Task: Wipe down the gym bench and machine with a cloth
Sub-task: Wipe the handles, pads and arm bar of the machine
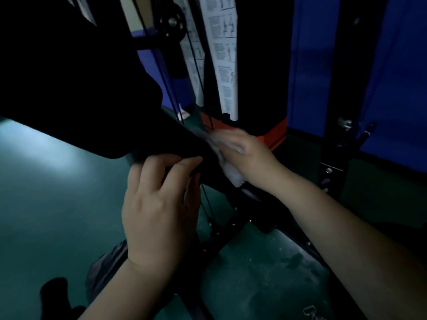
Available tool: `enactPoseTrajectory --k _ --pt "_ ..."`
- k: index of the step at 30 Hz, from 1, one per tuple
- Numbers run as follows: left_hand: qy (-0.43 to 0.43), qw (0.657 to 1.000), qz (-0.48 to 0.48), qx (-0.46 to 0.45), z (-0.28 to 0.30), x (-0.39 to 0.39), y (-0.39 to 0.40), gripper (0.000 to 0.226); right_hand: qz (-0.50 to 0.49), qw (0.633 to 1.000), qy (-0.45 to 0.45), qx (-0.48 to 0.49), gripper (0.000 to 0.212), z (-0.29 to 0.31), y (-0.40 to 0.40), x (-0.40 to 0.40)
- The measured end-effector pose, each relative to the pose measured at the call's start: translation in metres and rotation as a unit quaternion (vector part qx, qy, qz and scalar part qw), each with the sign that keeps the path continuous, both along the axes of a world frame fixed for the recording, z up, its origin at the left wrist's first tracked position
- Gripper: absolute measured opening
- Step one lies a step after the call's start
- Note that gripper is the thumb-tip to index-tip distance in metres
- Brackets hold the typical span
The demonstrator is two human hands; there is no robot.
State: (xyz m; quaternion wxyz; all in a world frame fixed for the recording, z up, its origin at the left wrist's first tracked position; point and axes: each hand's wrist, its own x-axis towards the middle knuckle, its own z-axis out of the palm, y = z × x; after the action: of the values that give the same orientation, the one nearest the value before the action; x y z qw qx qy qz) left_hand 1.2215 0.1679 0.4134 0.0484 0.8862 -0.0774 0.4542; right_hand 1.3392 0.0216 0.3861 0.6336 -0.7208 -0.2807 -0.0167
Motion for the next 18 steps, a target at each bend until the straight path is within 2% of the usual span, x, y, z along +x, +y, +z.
enactPoseTrajectory --k 4,6,8,11,13,15,18 --pt "0.007 0.999 0.05 -0.016 -0.006 0.002 -0.014 0.025 0.058 0.991 0.069 -0.098 0.035 -0.02 -0.03 0.023" --pt "0.009 0.997 0.074 -0.013 -0.006 0.003 -0.016 0.031 0.069 0.994 0.063 -0.054 0.03 0.007 -0.028 0.023" --pt "0.016 0.994 0.103 -0.014 -0.001 0.002 -0.017 0.04 0.108 0.994 0.02 -0.007 0.033 0.045 -0.014 0.017" --pt "0.026 0.991 0.134 -0.007 0.005 -0.001 -0.014 0.046 0.176 0.984 -0.003 -0.009 0.038 0.072 0.007 0.01" --pt "0.031 0.99 0.136 0.003 0.009 -0.004 -0.011 0.046 0.194 0.981 0.026 -0.008 0.035 0.06 0.006 0.015" --pt "0.036 0.991 0.132 0.005 0.01 -0.005 -0.01 0.048 0.172 0.983 0.058 -0.036 0.03 0.031 -0.007 0.023" --pt "0.061 0.991 0.118 -0.005 0.008 -0.002 -0.014 0.051 0.149 0.971 0.076 -0.172 0.022 -0.012 -0.035 0.042"
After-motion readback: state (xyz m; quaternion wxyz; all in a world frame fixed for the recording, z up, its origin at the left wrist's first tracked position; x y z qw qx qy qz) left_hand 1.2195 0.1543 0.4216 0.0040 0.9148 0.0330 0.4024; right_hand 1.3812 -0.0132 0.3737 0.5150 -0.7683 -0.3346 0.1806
